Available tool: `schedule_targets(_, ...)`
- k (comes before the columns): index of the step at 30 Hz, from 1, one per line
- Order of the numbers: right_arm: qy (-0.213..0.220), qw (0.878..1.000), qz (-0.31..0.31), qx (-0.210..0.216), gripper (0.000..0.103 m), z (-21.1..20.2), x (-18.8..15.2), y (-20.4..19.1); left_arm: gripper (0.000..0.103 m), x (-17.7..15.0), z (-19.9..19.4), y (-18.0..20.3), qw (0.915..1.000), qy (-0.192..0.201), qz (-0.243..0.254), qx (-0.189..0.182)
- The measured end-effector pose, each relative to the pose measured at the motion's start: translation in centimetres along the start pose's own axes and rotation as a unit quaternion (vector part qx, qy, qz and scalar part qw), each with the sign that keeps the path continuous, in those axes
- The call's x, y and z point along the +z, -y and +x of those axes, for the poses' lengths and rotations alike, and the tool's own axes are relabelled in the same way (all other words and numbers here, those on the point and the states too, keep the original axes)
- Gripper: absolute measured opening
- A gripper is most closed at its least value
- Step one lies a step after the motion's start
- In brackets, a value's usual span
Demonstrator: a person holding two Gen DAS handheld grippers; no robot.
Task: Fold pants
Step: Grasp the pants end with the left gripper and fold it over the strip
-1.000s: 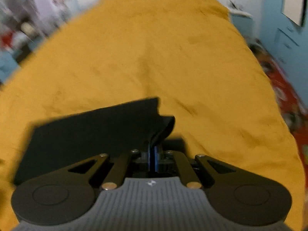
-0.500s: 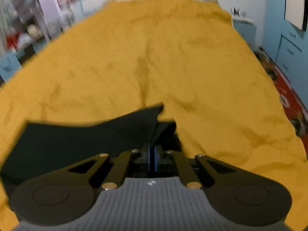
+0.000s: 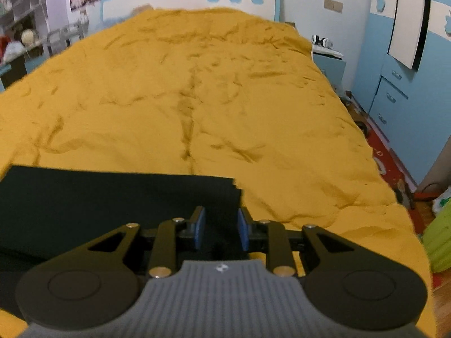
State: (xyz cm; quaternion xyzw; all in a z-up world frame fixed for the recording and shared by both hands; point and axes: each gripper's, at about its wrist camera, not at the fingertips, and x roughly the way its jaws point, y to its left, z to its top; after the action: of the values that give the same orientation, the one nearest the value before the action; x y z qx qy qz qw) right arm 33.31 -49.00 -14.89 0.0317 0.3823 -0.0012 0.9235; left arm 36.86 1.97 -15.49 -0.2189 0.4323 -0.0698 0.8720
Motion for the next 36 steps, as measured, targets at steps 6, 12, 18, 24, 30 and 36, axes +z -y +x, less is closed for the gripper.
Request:
schedule_targets(6,0.007,0.999,0.041,0.029,0.021,-0.5,-3.2,-2.2,0.061,0.4,5.3,-0.1,0.9993,-0.021,-0.027,0.014)
schedule_targets(12,0.006,0.994,0.102,0.037,0.022,-0.2,-6.4,-3.4,0.042,2.3,8.0,-1.4,0.9974,-0.014,-0.069,0.014)
schedule_targets(18,0.015,0.995,0.101,0.011,0.022,-0.4,-8.2,-4.9,0.027,2.8,9.4,0.2,0.9969,-0.028,0.014,0.072)
schedule_targets(24,0.026,0.995,0.097,0.005,0.023,-3.3,-8.7,-6.3,0.027,2.0,4.7,2.2,0.9932,-0.017,0.091,0.07)
schedule_targets(30,0.024,0.991,0.127,0.042,0.04,-6.4,-10.2,-8.5,0.03,-1.2,-1.5,3.7,0.9902,-0.03,0.135,0.02)
schedule_targets(36,0.029,0.993,0.097,0.068,0.048,-8.7,-11.3,-12.9,0.033,-5.8,-3.6,3.6,0.9852,-0.044,0.161,0.039)
